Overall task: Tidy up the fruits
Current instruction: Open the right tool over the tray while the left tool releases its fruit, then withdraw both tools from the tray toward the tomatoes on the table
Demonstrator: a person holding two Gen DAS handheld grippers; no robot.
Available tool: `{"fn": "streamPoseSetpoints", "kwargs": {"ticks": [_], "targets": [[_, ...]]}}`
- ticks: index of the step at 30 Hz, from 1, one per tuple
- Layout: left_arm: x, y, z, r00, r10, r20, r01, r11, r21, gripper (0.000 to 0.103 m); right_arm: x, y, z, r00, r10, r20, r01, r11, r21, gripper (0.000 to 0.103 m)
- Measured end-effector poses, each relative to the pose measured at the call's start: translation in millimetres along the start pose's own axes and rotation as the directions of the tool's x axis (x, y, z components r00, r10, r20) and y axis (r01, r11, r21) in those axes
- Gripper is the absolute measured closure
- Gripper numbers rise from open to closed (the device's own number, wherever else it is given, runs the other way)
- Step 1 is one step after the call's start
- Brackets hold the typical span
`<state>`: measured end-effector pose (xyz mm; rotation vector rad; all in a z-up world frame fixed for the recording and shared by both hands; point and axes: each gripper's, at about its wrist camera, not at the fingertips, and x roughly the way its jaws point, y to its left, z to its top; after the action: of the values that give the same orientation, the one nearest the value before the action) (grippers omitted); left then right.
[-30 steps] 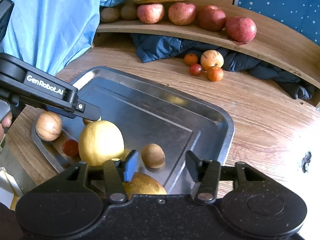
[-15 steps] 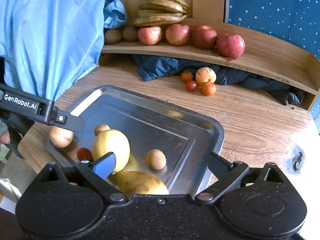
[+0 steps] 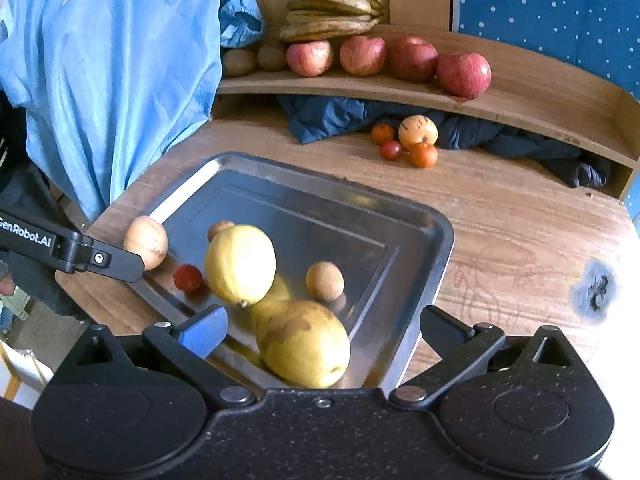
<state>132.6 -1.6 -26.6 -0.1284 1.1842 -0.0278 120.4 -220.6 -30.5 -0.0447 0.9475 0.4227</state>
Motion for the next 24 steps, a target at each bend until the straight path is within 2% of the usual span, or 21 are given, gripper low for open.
{"fn": "streamPoseSetpoints", "kwargs": {"ticks": [4, 11, 24], "targets": [[4, -4, -2, 0.999, 0.029, -0.029, -0.028, 0.999, 0.025, 0.001, -1, 1, -4, 1.0, 0.006, -0.024, -0.006, 1.0, -0.006, 0.001], [3, -2, 6, 0.998, 0.054, -0.035, -0.052, 0.998, 0.039, 0.001, 2, 0, -7, 0.998, 0.0, -0.071, 0.0, 1.0, -0.006, 0.001], [-4, 0, 34, 0.996, 0.094, -0.007, -0.093, 0.992, 0.083, 0.001, 7, -8, 14, 1.0, 0.006, -0.016, -0.006, 0.999, 0.032, 0.001]]}}
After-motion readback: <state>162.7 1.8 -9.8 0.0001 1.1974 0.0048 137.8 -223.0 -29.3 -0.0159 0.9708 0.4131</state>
